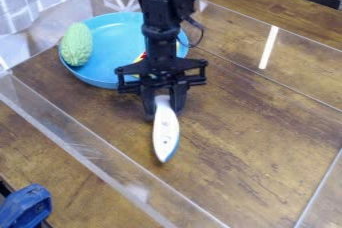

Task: Put the white object in the blue tray

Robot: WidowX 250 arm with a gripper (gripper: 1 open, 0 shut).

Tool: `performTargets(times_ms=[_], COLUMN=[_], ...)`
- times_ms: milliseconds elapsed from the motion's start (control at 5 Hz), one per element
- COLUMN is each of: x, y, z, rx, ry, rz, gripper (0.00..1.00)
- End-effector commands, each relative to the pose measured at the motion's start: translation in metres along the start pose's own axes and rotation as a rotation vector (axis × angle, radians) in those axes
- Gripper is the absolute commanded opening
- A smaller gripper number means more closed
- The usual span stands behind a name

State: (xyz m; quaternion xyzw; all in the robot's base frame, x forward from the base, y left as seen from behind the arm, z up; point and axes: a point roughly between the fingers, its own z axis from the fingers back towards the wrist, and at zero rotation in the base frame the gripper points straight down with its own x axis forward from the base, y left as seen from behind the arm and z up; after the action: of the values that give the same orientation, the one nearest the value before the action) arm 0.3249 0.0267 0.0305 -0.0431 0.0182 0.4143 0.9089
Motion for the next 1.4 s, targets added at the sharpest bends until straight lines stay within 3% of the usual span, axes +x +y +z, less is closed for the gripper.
performTargets(times_ms=[0, 800, 1200], x=[0.016, 0.024, 0.022], y=[-0.003, -0.012, -0.015], z=[0.026, 0.041, 0.048], rx=[-0.060, -0.110, -0.128], ry=[-0.058, 0.002, -0.002], rz=[-0.026, -0.044, -0.079], gripper=[0.00, 0.00, 0.00])
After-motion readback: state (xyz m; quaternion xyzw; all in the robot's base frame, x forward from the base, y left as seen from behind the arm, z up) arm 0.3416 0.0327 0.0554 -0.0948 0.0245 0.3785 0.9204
